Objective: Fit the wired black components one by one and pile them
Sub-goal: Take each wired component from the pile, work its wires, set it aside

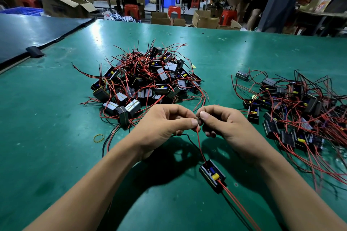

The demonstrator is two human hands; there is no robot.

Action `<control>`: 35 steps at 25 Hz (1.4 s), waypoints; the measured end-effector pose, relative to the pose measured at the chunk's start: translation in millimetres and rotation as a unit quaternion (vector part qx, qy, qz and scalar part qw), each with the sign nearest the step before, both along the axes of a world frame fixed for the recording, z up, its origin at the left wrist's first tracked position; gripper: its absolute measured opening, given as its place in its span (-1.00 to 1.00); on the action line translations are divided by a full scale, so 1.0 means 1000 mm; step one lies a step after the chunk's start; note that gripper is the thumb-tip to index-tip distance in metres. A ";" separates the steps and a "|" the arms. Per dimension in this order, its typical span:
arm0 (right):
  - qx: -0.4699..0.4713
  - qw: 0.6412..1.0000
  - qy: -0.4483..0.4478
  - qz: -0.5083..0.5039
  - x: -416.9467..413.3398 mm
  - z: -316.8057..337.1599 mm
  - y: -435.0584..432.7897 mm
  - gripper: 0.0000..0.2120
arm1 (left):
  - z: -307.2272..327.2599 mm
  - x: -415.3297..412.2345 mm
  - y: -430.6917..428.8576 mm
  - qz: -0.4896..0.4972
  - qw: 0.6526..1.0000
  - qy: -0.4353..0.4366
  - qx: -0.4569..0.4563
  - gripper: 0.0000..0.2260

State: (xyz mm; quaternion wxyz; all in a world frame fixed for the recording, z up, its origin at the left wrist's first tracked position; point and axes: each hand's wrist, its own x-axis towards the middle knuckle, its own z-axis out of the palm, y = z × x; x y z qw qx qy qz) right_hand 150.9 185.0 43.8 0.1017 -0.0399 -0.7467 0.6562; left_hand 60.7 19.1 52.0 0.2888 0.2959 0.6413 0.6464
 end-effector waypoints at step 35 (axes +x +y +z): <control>0.085 0.995 -0.020 -0.055 0.009 -0.004 0.001 -0.92 | -0.007 -0.004 0.001 0.076 0.995 0.063 -0.031 -0.98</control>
